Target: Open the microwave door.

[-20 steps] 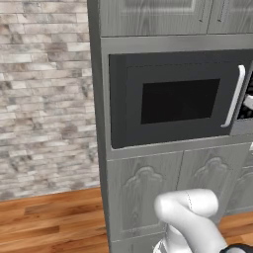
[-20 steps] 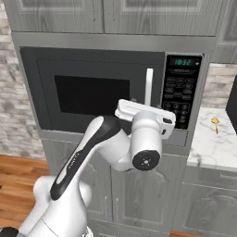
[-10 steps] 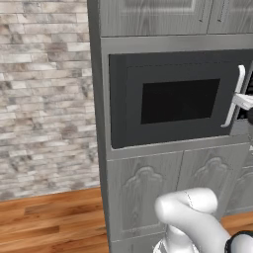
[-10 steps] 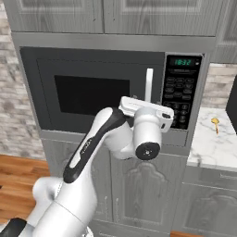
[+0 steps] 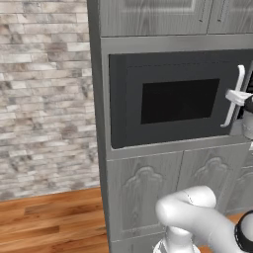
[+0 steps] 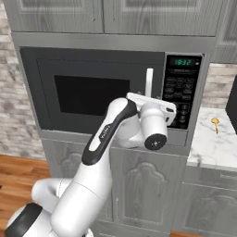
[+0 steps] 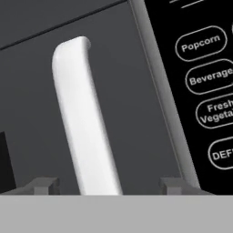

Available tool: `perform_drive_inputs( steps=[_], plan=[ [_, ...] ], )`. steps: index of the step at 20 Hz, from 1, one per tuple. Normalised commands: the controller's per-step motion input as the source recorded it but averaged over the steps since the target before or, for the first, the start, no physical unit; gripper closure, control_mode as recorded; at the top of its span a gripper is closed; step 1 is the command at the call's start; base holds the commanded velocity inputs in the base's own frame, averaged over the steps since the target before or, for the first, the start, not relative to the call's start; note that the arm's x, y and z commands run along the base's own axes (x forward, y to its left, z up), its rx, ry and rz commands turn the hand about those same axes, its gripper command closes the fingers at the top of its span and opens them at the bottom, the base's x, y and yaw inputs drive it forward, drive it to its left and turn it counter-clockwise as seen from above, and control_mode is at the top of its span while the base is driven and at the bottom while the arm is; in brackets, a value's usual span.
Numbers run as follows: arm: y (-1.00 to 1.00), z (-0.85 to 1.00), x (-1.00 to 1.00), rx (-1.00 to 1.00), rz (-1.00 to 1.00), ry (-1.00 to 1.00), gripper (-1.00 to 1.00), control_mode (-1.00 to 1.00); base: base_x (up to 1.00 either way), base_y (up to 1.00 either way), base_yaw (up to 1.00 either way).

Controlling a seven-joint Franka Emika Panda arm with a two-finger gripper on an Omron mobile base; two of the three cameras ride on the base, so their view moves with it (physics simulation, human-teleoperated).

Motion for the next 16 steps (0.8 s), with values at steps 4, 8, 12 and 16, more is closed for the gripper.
perform_drive_inputs(
  steps=[4,8,12,16],
  plan=[
    [-0.22,-0.06,0.46,0.0,0.09,0.0,-1.0,-1.0,0.0,0.0,0.0],
    [-0.07,-0.1,0.48,0.0,0.06,0.0,-1.0,-1.0,0.0,0.0,0.0],
    [0.35,-0.16,0.53,-0.02,-0.01,0.0,1.0,-1.0,0.0,0.0,0.0],
    [0.15,0.0,0.22,0.0,-0.05,0.0,1.0,-1.0,0.0,0.0,0.0]
  ],
)
